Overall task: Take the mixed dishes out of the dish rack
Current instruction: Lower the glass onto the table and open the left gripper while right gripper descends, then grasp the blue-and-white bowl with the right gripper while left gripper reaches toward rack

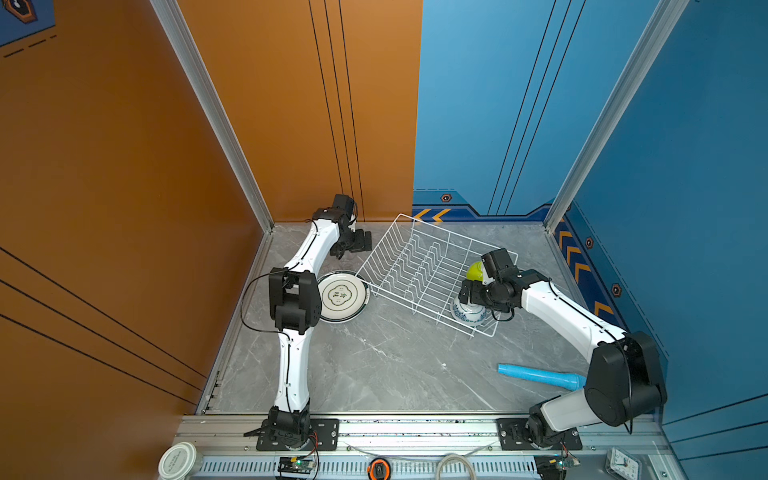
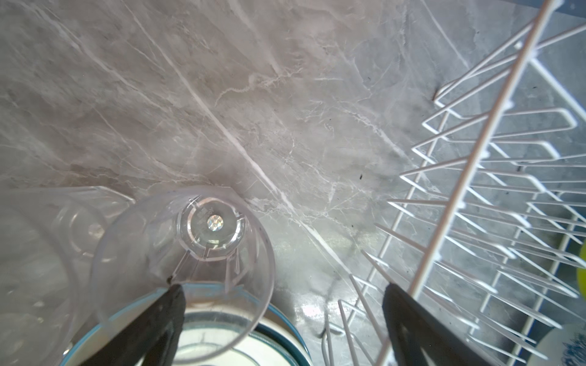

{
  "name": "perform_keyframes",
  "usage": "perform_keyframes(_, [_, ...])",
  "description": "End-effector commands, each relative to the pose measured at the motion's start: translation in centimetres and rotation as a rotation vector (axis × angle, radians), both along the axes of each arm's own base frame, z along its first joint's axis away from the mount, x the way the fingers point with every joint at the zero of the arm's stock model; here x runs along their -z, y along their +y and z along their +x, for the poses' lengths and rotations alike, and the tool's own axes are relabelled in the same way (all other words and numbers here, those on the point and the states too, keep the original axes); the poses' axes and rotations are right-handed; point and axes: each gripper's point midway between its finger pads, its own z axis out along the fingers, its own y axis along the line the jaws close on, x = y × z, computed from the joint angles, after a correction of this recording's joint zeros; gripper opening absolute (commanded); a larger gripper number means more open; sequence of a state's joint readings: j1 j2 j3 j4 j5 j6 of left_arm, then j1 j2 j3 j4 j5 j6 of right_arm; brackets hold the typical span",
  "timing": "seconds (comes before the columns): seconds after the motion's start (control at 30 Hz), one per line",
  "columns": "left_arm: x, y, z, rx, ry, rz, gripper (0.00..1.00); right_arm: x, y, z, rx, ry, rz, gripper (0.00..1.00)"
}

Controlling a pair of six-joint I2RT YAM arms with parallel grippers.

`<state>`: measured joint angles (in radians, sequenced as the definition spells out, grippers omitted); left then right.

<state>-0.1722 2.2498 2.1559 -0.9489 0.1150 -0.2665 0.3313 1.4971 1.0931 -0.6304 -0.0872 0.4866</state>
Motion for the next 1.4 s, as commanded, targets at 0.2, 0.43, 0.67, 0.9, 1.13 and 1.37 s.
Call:
perform_keyframes(0.2, [-5.5, 0.7, -2.8, -0.028, -0.071, 0.040, 0.98, 2.2, 0.1, -0.1, -0.030, 0.086, -0.111, 0.99])
perform_keyframes(0.43, [-9.5, 0.5, -3.9, -0.035, -0.183, 0.045, 0.98, 2.7, 1.4, 1.0, -0.023, 0.085, -0.120, 0.94])
perform_keyframes(0.67, [-13.1, -1.5, -5.8, -0.022, -0.310, -0.087, 0.98, 3.1, 3.1, 3.3, 0.002, 0.068, -0.080, 0.89])
perform_keyframes(0.9, [-14.6, -2.1, -8.1, -0.027, -0.390, -0.116, 0.98, 2.5, 5.4, 6.3, 0.004, 0.028, -0.004, 0.86])
perform_keyframes(1.13, [-15.1, -4.5, -10.5, -0.010, -0.468, -0.218, 0.98, 1.8, 4.2, 6.3, 0.034, -0.007, -0.052, 0.89])
perform_keyframes(1.37, [-14.3, -7.4, -12.1, 0.078, -0.478, -0.166, 0.98, 3.5, 2.8, 5.6, 0.085, 0.033, -0.080, 0.71])
